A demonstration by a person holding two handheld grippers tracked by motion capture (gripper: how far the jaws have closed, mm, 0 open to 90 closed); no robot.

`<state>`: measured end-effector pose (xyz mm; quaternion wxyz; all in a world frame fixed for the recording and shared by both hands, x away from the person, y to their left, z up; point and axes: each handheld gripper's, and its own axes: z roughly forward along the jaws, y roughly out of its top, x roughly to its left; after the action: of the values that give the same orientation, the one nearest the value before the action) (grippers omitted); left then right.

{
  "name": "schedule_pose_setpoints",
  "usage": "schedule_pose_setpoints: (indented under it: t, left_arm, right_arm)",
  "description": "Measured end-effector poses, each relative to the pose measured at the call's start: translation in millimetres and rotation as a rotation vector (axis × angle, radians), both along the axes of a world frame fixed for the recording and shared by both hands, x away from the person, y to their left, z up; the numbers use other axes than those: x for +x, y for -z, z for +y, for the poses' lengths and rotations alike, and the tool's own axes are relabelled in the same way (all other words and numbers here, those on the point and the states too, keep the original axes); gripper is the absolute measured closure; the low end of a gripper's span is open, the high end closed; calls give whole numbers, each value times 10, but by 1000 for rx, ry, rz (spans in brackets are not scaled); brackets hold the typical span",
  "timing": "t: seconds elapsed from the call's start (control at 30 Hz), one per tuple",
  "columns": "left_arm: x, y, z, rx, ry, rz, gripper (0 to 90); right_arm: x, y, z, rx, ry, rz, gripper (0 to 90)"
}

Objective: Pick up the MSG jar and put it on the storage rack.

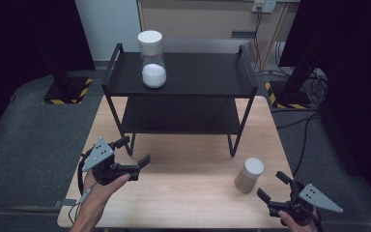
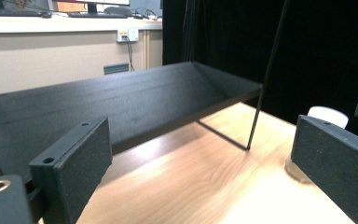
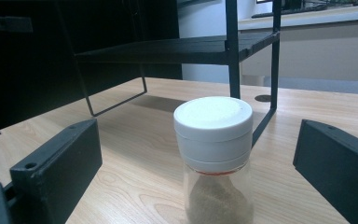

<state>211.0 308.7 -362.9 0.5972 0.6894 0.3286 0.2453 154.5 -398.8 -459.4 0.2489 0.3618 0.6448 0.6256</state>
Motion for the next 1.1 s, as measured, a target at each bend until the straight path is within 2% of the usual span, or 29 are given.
schedule_pose_setpoints:
  t: [0.17, 0.37, 0.67, 0.8, 1.1]
  left_arm:
    - [-60, 82, -1, 5, -1, 0, 37]
    - [-143, 222, 37, -4, -10, 18, 38]
    - [-321, 468, 173, -51, -48, 53, 42]
    - [-399, 561, 216, -49, -58, 67, 42]
    - [-519, 706, 237, -61, -62, 68, 44]
  right_arm:
    - [-7, -9, -10, -3, 4, -5, 15]
    - [-8, -14, -2, -5, 2, -6, 15]
    - [-4, -39, 12, -16, -7, -9, 15]
    - [-6, -43, 15, -16, -7, -12, 15]
    - [2, -56, 50, -31, -16, -12, 15]
